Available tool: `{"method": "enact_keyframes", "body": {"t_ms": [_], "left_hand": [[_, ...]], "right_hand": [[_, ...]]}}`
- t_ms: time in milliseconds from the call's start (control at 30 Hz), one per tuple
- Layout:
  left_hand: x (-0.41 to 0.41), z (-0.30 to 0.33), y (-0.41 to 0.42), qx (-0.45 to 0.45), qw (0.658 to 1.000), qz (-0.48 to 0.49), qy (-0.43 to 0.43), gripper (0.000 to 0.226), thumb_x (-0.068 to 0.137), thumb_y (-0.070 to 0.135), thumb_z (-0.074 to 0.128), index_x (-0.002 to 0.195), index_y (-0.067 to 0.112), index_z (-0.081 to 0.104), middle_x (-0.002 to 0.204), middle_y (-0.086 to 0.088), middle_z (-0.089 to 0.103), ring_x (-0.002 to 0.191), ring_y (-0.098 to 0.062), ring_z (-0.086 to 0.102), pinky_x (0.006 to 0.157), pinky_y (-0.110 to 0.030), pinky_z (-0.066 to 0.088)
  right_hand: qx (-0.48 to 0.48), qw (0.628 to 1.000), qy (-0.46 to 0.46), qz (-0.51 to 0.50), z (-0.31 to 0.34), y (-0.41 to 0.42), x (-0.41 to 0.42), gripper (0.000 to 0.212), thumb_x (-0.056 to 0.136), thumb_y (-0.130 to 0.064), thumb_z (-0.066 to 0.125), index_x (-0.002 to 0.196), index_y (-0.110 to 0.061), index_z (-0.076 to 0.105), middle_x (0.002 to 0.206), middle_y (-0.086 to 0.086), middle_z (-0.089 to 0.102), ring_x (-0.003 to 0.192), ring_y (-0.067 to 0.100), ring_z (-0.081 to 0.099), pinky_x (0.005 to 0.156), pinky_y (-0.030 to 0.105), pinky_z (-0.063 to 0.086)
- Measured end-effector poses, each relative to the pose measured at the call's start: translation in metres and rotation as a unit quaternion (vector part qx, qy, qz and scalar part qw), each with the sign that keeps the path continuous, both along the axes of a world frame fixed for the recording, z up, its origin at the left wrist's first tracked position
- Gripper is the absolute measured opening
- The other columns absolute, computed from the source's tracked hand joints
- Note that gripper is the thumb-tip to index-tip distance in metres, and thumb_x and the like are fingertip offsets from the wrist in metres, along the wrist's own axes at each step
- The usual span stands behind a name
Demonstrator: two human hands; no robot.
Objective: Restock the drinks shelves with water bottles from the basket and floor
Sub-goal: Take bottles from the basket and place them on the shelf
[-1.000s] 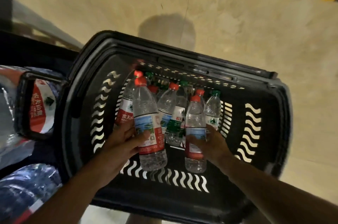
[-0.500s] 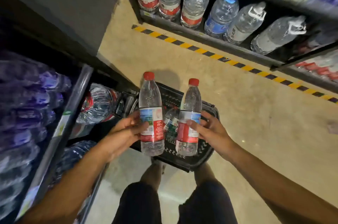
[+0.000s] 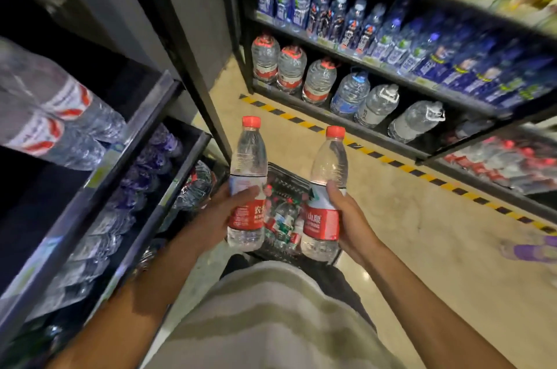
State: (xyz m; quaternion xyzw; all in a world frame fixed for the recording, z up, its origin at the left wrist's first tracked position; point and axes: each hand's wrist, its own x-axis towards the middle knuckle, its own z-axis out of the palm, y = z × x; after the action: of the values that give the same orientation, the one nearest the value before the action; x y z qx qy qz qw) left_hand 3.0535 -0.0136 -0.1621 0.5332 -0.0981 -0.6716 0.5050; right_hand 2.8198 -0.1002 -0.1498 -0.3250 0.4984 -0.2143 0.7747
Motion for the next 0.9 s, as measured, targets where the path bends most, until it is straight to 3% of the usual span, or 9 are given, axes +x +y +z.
{"method": "enact_keyframes", "body": {"t_ms": [67, 133, 200, 300, 400, 533, 600, 733, 900], "left_hand": [[-0.006, 0.007, 0.006, 0.0, 1.0, 0.02, -0.011, 0.045, 0.069, 0.02, 0.076, 0.113, 0.019, 0.066, 0.093, -0.007, 0.08, 0.077, -0.021, 0.078, 0.06, -0.032, 0.062], [-0.014, 0.015, 0.013, -0.011, 0.999, 0.03, -0.016, 0.045, 0.076, 0.018, 0.073, 0.121, 0.012, 0.065, 0.102, -0.015, 0.078, 0.081, -0.025, 0.077, 0.063, -0.034, 0.061], [-0.021, 0.022, 0.02, -0.02, 0.998, 0.046, -0.034, 0.057, 0.082, 0.017, 0.075, 0.134, 0.005, 0.058, 0.117, -0.024, 0.072, 0.093, -0.032, 0.074, 0.075, -0.039, 0.06], [-0.035, 0.033, 0.033, -0.047, 0.994, 0.071, -0.064, 0.061, 0.08, 0.023, 0.078, 0.137, 0.016, 0.056, 0.123, -0.017, 0.071, 0.104, -0.031, 0.07, 0.088, -0.042, 0.059], [-0.054, 0.041, 0.053, -0.036, 0.988, 0.124, -0.08, 0.066, 0.07, 0.033, 0.084, 0.13, 0.02, 0.06, 0.114, -0.01, 0.076, 0.096, -0.021, 0.075, 0.077, -0.031, 0.061], [-0.083, 0.045, 0.089, 0.006, 0.976, 0.203, -0.075, 0.077, 0.063, 0.045, 0.09, 0.126, 0.008, 0.065, 0.115, -0.02, 0.074, 0.095, -0.028, 0.074, 0.081, -0.039, 0.06], [-0.098, 0.045, 0.11, 0.012, 0.966, 0.247, -0.073, 0.081, 0.054, 0.05, 0.095, 0.12, 0.009, 0.069, 0.114, -0.021, 0.074, 0.095, -0.028, 0.074, 0.082, -0.04, 0.059], [-0.13, 0.056, 0.156, 0.001, 0.935, 0.342, -0.099, 0.06, 0.053, 0.055, 0.095, 0.1, 0.021, 0.08, 0.102, -0.017, 0.077, 0.084, -0.027, 0.077, 0.069, -0.035, 0.061], [-0.155, 0.067, 0.218, 0.033, 0.88, 0.452, -0.14, 0.075, 0.072, 0.048, 0.088, 0.128, 0.009, 0.058, 0.108, -0.016, 0.076, 0.087, -0.026, 0.075, 0.072, -0.036, 0.061]], "right_hand": [[-0.004, 1.0, -0.017, 0.008, 0.006, 0.002, 0.001, 0.075, 0.078, -0.054, 0.073, 0.128, 0.0, 0.058, 0.108, 0.025, 0.067, 0.083, 0.036, 0.068, 0.084, 0.046, 0.056], [-0.017, 0.999, -0.026, 0.034, 0.012, 0.001, -0.001, 0.086, 0.071, -0.061, 0.082, 0.127, 0.0, 0.059, 0.108, 0.023, 0.069, 0.086, 0.035, 0.068, 0.086, 0.048, 0.056], [-0.026, 0.997, -0.046, 0.063, 0.018, -0.003, -0.003, 0.094, 0.062, -0.063, 0.088, 0.128, -0.001, 0.06, 0.11, 0.021, 0.072, 0.089, 0.031, 0.071, 0.08, 0.043, 0.059], [-0.026, 0.994, -0.056, 0.095, 0.026, -0.011, -0.006, 0.097, 0.06, -0.064, 0.088, 0.132, -0.005, 0.061, 0.115, 0.022, 0.073, 0.091, 0.03, 0.073, 0.073, 0.039, 0.06], [-0.036, 0.986, -0.047, 0.154, 0.028, -0.016, -0.009, 0.088, 0.068, -0.065, 0.08, 0.132, -0.008, 0.061, 0.114, 0.022, 0.074, 0.094, 0.035, 0.073, 0.083, 0.044, 0.059], [-0.06, 0.969, -0.041, 0.235, 0.028, -0.014, -0.008, 0.082, 0.066, -0.071, 0.078, 0.121, -0.011, 0.068, 0.106, 0.019, 0.077, 0.089, 0.032, 0.076, 0.077, 0.042, 0.061], [-0.058, 0.958, -0.047, 0.275, 0.027, -0.004, -0.005, 0.077, 0.07, -0.072, 0.074, 0.118, -0.013, 0.07, 0.107, 0.021, 0.076, 0.088, 0.034, 0.074, 0.084, 0.05, 0.059], [-0.047, 0.936, -0.047, 0.346, 0.033, 0.029, 0.01, 0.068, 0.075, -0.063, 0.072, 0.12, -0.012, 0.069, 0.109, 0.023, 0.075, 0.081, 0.031, 0.074, 0.085, 0.049, 0.058], [-0.105, 0.891, -0.051, 0.439, 0.049, 0.076, 0.033, 0.05, 0.068, -0.061, 0.074, 0.098, -0.02, 0.08, 0.097, 0.014, 0.079, 0.079, 0.025, 0.077, 0.076, 0.038, 0.061]]}}
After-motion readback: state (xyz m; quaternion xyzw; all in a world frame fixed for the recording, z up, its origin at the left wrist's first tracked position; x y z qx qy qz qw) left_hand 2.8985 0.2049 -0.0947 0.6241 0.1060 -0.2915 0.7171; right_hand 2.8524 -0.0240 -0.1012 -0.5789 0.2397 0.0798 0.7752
